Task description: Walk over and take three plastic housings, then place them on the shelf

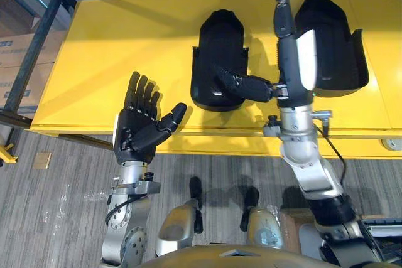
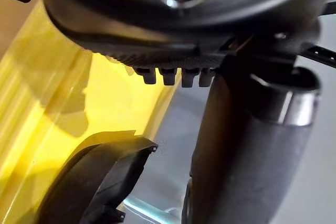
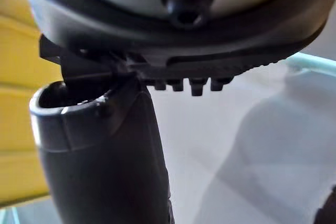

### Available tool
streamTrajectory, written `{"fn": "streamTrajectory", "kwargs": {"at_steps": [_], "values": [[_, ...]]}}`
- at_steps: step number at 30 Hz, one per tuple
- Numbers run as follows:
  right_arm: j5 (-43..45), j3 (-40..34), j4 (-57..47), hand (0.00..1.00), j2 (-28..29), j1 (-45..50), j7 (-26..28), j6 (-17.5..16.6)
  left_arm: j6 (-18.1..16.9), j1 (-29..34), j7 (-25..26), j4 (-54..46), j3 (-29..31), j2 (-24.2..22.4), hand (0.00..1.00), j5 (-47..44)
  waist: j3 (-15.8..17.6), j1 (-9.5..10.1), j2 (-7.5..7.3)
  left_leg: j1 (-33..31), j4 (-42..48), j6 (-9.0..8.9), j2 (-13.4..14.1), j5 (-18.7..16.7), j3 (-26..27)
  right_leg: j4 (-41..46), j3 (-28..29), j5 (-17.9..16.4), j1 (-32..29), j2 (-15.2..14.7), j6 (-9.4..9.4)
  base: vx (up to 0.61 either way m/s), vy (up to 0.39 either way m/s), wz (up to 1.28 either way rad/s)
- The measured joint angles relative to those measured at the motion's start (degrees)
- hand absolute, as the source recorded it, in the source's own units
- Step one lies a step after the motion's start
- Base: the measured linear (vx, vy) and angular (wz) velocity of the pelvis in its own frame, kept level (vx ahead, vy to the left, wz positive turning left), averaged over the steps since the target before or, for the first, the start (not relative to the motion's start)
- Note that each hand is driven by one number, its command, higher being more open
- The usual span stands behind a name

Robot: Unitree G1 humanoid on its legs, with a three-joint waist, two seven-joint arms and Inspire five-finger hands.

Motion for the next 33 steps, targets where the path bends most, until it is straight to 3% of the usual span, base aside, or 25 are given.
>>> {"fn": "streamTrajectory", "kwargs": {"at_steps": [4,6,10,16,19,25,29,33], "values": [[6.78,-1.49,-4.18,1.00,-0.10,5.03,5.41,-3.97,0.08,1.18,0.00,-0.06,0.18,0.12,1.00,0.00,-0.31,-0.84,-1.41,0.35,0.96,-0.17,0.56,-1.38,1.32,-1.25,1.19,0.29,0.70,0.64,0.34,0.02,-0.005,-0.17],[14.31,-2.03,-5.15,1.00,-0.10,7.82,12.72,-5.85,0.33,1.22,-0.06,-0.08,0.16,0.25,1.00,0.02,-0.30,-1.02,-2.17,0.06,2.08,-0.21,0.89,-2.29,1.59,-1.43,1.44,0.31,0.86,0.88,0.36,0.03,-0.015,-0.13],[23.95,-1.69,-6.15,1.00,-0.28,11.19,27.10,-6.01,0.40,1.19,-0.06,-0.43,0.52,0.50,1.00,0.03,-0.54,-0.86,-2.84,-1.61,5.12,-0.04,1.34,-3.75,1.52,-1.70,1.45,0.38,0.83,1.06,0.40,0.02,-0.002,0.01],[28.90,2.39,-6.13,1.00,-1.01,16.34,37.44,-3.41,0.31,1.39,1.04,-0.44,1.87,1.65,1.00,0.04,-0.78,-0.67,-3.64,-2.62,8.11,-0.03,1.59,-5.90,1.59,-1.76,1.52,0.39,1.30,1.03,0.42,0.03,0.003,0.00],[27.39,4.99,-5.93,1.00,-1.85,18.57,37.71,-3.14,-1.30,2.35,2.47,-1.12,2.71,1.73,1.00,-1.17,-0.99,-0.49,-4.05,-2.86,8.86,0.05,1.69,-7.21,2.05,-2.15,2.00,0.39,1.51,1.08,0.43,-0.01,0.013,-0.08],[20.83,6.81,-0.55,1.00,-1.86,19.02,34.26,-3.40,-10.76,3.63,1.21,-5.13,5.01,1.46,1.00,-7.24,-1.27,-0.60,-4.55,-3.38,9.93,0.00,1.75,-7.79,2.22,-2.20,2.23,0.39,1.46,1.08,0.43,0.00,0.002,-0.02],[8.98,7.38,2.01,1.00,-1.29,18.86,24.46,-4.21,-15.67,3.63,-2.22,-8.07,7.85,0.72,1.00,-10.33,-1.27,-0.17,-4.55,-3.46,9.93,-0.25,1.73,-7.71,2.18,-2.28,2.22,0.39,1.41,1.09,0.43,0.00,0.000,0.00],[-2.00,7.35,2.59,1.00,0.25,18.60,14.42,-4.45,-16.37,3.58,-3.06,-9.76,8.02,0.11,1.00,-11.18,-1.27,0.30,-4.55,-3.58,9.92,-0.25,1.69,-7.70,2.08,-2.34,2.14,0.37,1.33,1.09,0.42,0.00,-0.001,0.01]]}}
